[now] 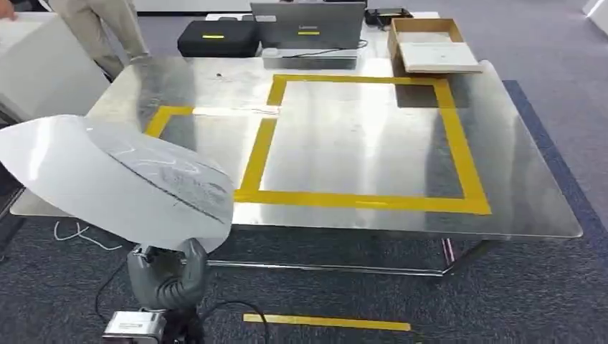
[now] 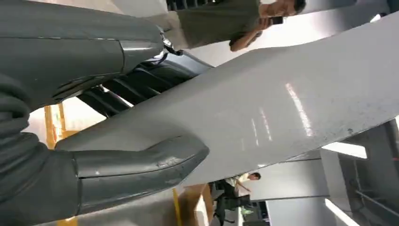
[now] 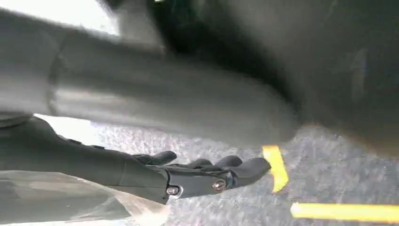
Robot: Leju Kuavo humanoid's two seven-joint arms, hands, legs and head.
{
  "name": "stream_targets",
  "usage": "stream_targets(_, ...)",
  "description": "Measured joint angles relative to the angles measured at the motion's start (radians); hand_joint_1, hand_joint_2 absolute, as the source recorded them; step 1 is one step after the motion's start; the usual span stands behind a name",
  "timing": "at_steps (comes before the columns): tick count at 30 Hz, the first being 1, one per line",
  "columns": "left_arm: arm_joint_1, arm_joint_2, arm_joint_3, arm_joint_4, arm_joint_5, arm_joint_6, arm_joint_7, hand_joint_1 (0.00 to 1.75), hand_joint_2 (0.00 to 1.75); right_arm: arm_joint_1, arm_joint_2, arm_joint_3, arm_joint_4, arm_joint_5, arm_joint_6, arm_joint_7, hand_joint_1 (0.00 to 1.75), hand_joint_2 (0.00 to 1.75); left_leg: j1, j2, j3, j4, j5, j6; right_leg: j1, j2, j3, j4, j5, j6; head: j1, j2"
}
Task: Take the parts from the cabinet and place them on the table.
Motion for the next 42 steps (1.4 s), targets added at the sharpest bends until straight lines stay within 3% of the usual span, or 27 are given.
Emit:
stream_targets(2,0.005,-0.002,0.005,-0.001,0.002,0.005,0.0,1.75,1.75,-0.006,-0.001,-0.001,0.0,0.01,0.006,-0.003,0.0,0.0,0.006,-0.004,0.02,-0.029,-0.006,0.008,0.001,-0.003,0.031,-0.001,0.017,0.014,-0.001,0.0)
stream_targets(3,0.009,-0.004,0.01,-0.001,0.002,0.006,0.0,1.75,1.75,-0.009,-0.001,-0.001,0.0,0.013,0.012,-0.002,0.0,0.0,0.011,-0.004,0.04,-0.041,-0.005,0.009,0.0,0.003,0.02,0.015,0.011,0.017,0.003,0.0)
stream_targets(5,0.014,-0.004,0.015,-0.001,0.002,0.008,-0.002,1.75,1.75,-0.011,-0.001,-0.001,0.0,0.02,0.019,-0.002,0.0,0.0,0.011,-0.005,0.06,-0.048,-0.016,0.012,0.001,0.005,-0.057,0.136,0.006,0.017,0.008,0.0)
stream_targets(7,0.025,-0.003,0.019,-0.002,0.002,0.006,-0.002,1.75,1.75,-0.013,-0.001,-0.002,0.0,0.02,0.019,0.004,0.0,0.0,0.008,-0.005,0.08,-0.048,-0.039,0.013,0.005,0.007,-0.163,0.252,-0.055,0.016,0.008,0.0)
stream_targets(9,0.035,-0.002,0.027,-0.002,0.002,0.005,-0.002,1.75,1.75,-0.017,-0.002,-0.005,-0.001,0.02,0.019,0.004,0.0,0.0,0.007,-0.007,0.118,-0.048,-0.068,0.013,0.014,0.008,-0.211,0.253,-0.094,0.015,0.009,0.0)
stream_targets(10,0.037,-0.002,0.029,-0.002,0.002,0.005,-0.002,1.75,1.75,-0.018,-0.002,-0.006,-0.001,0.02,0.019,0.004,0.0,0.0,0.006,-0.008,0.141,-0.048,-0.083,0.013,0.017,0.008,-0.213,0.215,-0.072,0.012,0.007,0.0)
stream_targets(11,0.038,-0.002,0.029,-0.002,0.002,0.004,-0.002,1.75,1.75,-0.017,-0.002,-0.008,-0.001,0.02,0.019,0.004,0.0,0.0,0.006,-0.008,0.165,-0.048,-0.101,0.013,0.018,0.008,-0.21,0.16,-0.017,0.008,0.008,0.0)
stream_targets(12,0.039,-0.002,0.03,-0.002,0.002,0.004,-0.002,1.75,1.75,-0.016,-0.002,-0.009,-0.001,0.02,0.019,0.005,0.0,0.0,0.005,-0.008,0.187,-0.048,-0.119,0.012,0.018,0.008,-0.209,0.095,0.081,0.008,0.007,0.0)
stream_targets(13,0.041,-0.001,0.032,-0.002,0.002,0.004,-0.002,1.75,1.75,-0.014,-0.002,-0.01,0.001,0.02,0.02,0.006,0.0,0.0,0.003,-0.009,0.202,-0.044,-0.135,0.008,0.022,0.007,-0.22,0.095,0.159,0.002,0.007,0.0)
stream_targets(14,0.043,-0.001,0.033,-0.003,0.001,0.003,-0.003,1.75,1.75,-0.016,0.0,-0.01,0.001,0.02,0.021,0.006,0.0,0.0,0.002,-0.012,0.203,-0.043,-0.142,0.003,0.027,0.001,-0.214,0.079,0.12,-0.005,0.004,0.0)
stream_targets(15,0.045,0.0,0.034,-0.004,0.001,0.003,-0.003,1.75,1.75,-0.015,0.0,-0.011,0.0,0.018,0.02,0.007,0.0,0.0,0.003,-0.011,0.203,-0.042,-0.153,-0.003,0.03,0.003,-0.197,0.087,0.139,-0.019,0.003,0.0)
stream_targets(16,0.045,0.0,0.035,-0.004,0.0,0.003,-0.003,1.75,1.75,-0.019,0.0,-0.011,-0.001,0.016,0.02,0.006,0.0,0.0,0.005,-0.01,0.212,-0.037,-0.152,-0.005,0.031,0.004,-0.195,0.085,0.129,-0.026,0.002,0.0)
stream_targets(17,0.045,-0.001,0.035,-0.006,-0.003,0.003,-0.003,1.75,1.75,-0.021,0.0,-0.012,-0.001,0.012,0.024,0.005,0.0,0.0,0.004,-0.01,0.203,-0.018,-0.145,-0.008,0.028,0.007,-0.187,0.081,0.125,-0.031,0.002,0.0)
stream_targets(19,0.047,-0.001,0.038,-0.009,-0.01,-0.005,-0.003,1.75,1.75,-0.018,0.004,-0.013,-0.001,0.001,0.037,0.012,0.0,0.0,0.004,-0.006,0.136,0.101,-0.106,-0.023,0.019,0.005,-0.157,0.068,0.112,-0.04,-0.002,0.0)
stream_targets(21,0.051,0.001,0.039,-0.009,-0.017,-0.013,0.002,1.75,1.75,-0.018,0.008,-0.016,-0.001,-0.005,0.045,0.02,0.0,0.0,0.013,-0.005,0.043,0.225,-0.151,-0.036,0.016,0.004,-0.129,0.059,0.101,-0.043,-0.003,0.0)
stream_targets(23,0.054,0.001,0.042,-0.009,-0.036,-0.013,0.01,1.75,1.75,-0.014,0.008,-0.018,-0.001,-0.004,0.047,0.021,0.0,0.0,0.02,-0.005,-0.027,0.273,-0.228,-0.042,0.013,0.007,-0.102,0.054,0.082,-0.042,-0.003,0.0)
stream_targets(25,0.056,0.001,0.043,-0.009,-0.089,0.005,0.036,1.75,1.75,-0.011,0.009,-0.02,-0.001,-0.004,0.047,0.021,0.0,0.0,0.022,-0.005,-0.051,0.226,-0.215,-0.043,0.011,0.011,-0.07,0.053,0.055,-0.037,-0.003,0.0)
stream_targets(27,0.06,-0.013,0.06,-0.005,-0.312,0.058,0.127,1.75,1.75,-0.009,0.013,-0.025,-0.001,0.001,0.055,0.021,0.0,0.0,0.022,-0.004,-0.039,0.095,-0.073,-0.036,0.009,0.013,-0.034,0.052,0.03,-0.032,-0.002,0.0)
stream_targets(28,0.058,-0.026,0.084,-0.001,-0.496,0.078,0.176,1.75,1.75,-0.006,0.015,-0.026,0.0,0.005,0.059,0.021,0.0,0.0,0.021,0.0,-0.041,0.031,0.032,-0.031,0.01,0.013,-0.038,0.05,0.019,-0.028,-0.003,0.0)
stream_targets(29,0.051,-0.036,0.112,0.008,-0.726,0.091,0.224,1.75,1.75,-0.008,0.015,-0.028,0.0,0.011,0.066,0.021,0.0,0.0,0.015,0.0,-0.051,0.04,0.0,-0.028,0.014,0.018,-0.02,0.058,0.008,-0.022,-0.004,0.0)
stream_targets(31,0.018,-0.057,0.156,0.017,-1.165,0.096,0.335,1.75,1.75,-0.013,0.015,-0.029,0.0,0.035,0.073,0.019,0.0,0.0,0.017,-0.002,-0.044,0.042,0.022,-0.021,0.014,0.013,-0.028,0.05,-0.005,-0.008,-0.002,0.0)
stream_targets(33,-0.053,-0.047,0.162,0.046,-1.451,0.097,0.501,1.75,1.75,-0.025,0.015,-0.027,-0.001,0.058,0.082,0.015,0.0,0.0,0.024,-0.003,-0.039,0.027,0.025,-0.016,0.015,0.012,-0.023,0.046,-0.014,0.001,-0.001,0.0)
stream_targets(34,-0.1,-0.019,0.158,0.066,-1.49,0.098,0.59,1.75,1.75,-0.028,0.016,-0.024,-0.001,0.067,0.088,0.01,0.0,0.0,0.024,-0.002,-0.034,0.02,0.023,-0.014,0.015,0.012,-0.032,0.068,-0.025,0.005,0.0,0.0)
stream_targets(37,-0.264,0.081,0.109,0.169,-1.421,0.096,0.863,1.75,1.75,-0.034,0.017,-0.019,-0.002,0.081,0.091,-0.005,0.0,0.0,0.024,0.0,-0.034,0.018,0.017,-0.003,0.015,0.013,-0.171,0.29,-0.104,0.009,0.001,0.0)
stream_targets(38,-0.314,0.111,0.07,0.212,-1.412,0.087,0.931,1.75,1.75,-0.041,0.017,-0.016,-0.003,0.084,0.093,-0.009,0.0,0.0,0.024,-0.001,-0.032,0.018,0.016,-0.001,0.016,0.012,-0.208,0.343,-0.108,0.01,0.0,0.0)
stream_targets(40,-0.389,0.158,-0.012,0.292,-1.408,0.05,0.977,1.75,1.75,-0.048,0.017,-0.01,-0.003,0.095,0.101,-0.003,0.0,0.0,0.024,-0.006,-0.024,0.018,0.011,0.0,0.015,0.012,-0.223,0.316,-0.039,0.011,0.001,0.0)
stream_targets(42,-0.451,0.183,-0.063,0.385,-1.406,-0.001,0.983,1.75,1.75,-0.054,0.017,-0.006,-0.003,0.098,0.13,0.015,0.0,0.0,0.024,-0.007,-0.013,0.019,0.005,-0.006,0.012,0.009,-0.177,0.166,0.072,0.009,0.001,0.0)
